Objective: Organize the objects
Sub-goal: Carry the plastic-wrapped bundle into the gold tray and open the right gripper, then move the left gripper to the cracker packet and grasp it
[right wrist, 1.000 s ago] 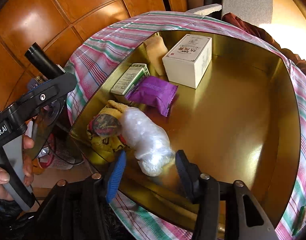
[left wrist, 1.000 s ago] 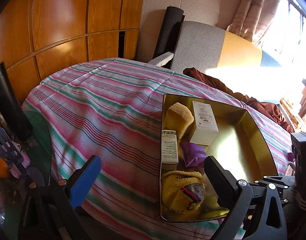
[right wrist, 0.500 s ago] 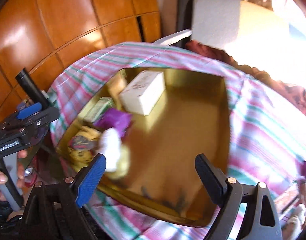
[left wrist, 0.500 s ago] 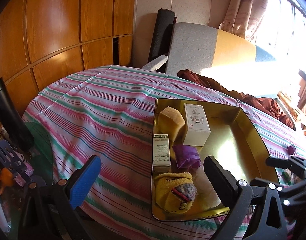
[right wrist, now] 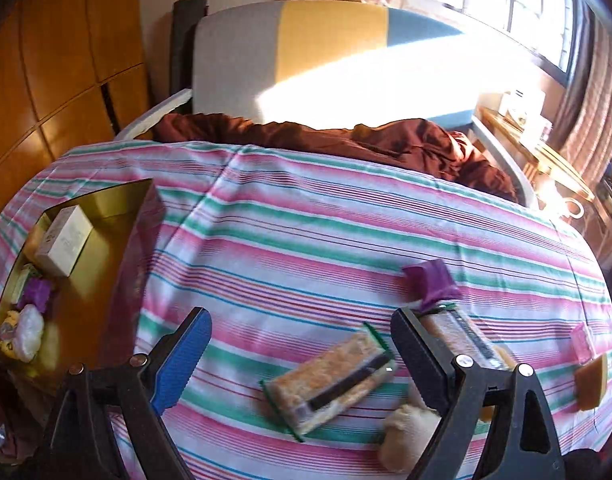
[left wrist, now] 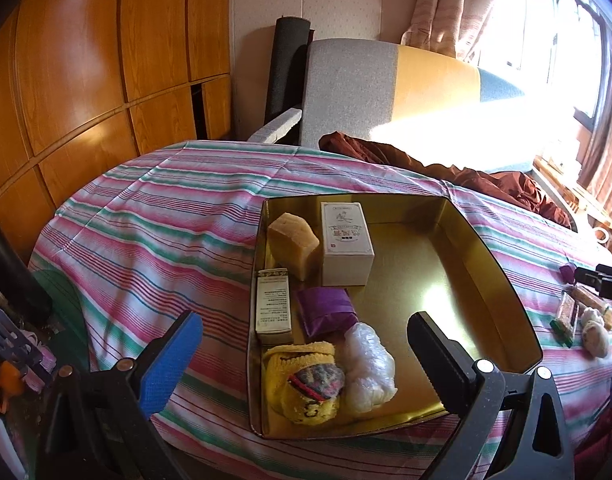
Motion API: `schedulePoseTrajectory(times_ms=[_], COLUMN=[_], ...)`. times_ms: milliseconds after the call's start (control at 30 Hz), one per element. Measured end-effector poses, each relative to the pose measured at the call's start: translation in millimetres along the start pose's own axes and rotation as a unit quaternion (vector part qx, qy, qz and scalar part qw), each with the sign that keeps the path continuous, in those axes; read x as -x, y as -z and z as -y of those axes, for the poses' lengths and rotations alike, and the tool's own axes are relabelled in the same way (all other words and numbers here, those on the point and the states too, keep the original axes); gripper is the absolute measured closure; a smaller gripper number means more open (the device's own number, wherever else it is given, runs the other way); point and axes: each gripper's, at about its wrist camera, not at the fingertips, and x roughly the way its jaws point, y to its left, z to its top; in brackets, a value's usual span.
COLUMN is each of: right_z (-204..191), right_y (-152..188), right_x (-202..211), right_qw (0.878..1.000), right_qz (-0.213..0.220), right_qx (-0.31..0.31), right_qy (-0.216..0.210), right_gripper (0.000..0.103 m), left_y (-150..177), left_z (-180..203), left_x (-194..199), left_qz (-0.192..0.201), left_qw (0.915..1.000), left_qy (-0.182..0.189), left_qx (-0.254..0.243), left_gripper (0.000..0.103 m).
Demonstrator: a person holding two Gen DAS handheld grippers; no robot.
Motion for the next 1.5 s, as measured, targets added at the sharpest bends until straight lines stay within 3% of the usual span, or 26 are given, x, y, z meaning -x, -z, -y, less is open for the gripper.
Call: schedulePoseTrajectory(times_ms=[167, 300, 400, 533, 667, 1000, 1200, 1500], right_z=[79.4, 131.5, 155.8, 182.6, 194.2, 197.5, 192.3, 190.8], right_y=[8.6, 24.0, 33.3, 45.4, 55.4, 59.3, 54.8, 53.1], right_x=[-5.0, 0.7, 13.9, 17.5, 15.1, 14.7, 11.1, 5.2], right_qw=[0.992, 0.964, 0.945, 0.920, 0.905, 0.899, 0.906, 0.907], right_qz=[0.015, 0.034, 0.057, 0.061, 0.056, 0.059, 0.055, 0.046], right_qx=[-0.120, -0.254, -0.311, -0.379, -0.419, -0.434, -0.420, -0.418], right_qy=[0.045, 0.070, 0.088, 0.073, 0.053, 0.023, 0.010, -0.002], right_gripper=[0.010, 0.010, 0.010, 0.010, 0.010, 0.010, 0.010, 0.010], left_y=[-4.3, -8.9, -11.7, -18.5, -22.0, -0.4, 14.1, 23.3], left_z=[28.4, 64.4, 95.9, 141.4, 191.7, 306.6, 352.6, 400.4], left_x=[-0.6, -0.7, -1.2, -6.2, -6.6, -40.7, -62.9, -98.5], left_qz=[0.000, 0.001, 0.001, -0.029, -0.019, -0.070, -0.085, -0.114], left_qw=[0.9992, 0.9951, 0.9898, 0.9774, 0.9689, 0.9353, 0.9162, 0.9004], left_qy=[0.017, 0.053, 0.088, 0.161, 0.168, 0.200, 0.225, 0.238], left_qx=[-0.037, -0.083, -0.112, -0.135, -0.181, -0.283, -0.321, -0.346], left_gripper=[0.000, 0.000, 0.000, 0.000, 0.000, 0.000, 0.000, 0.000])
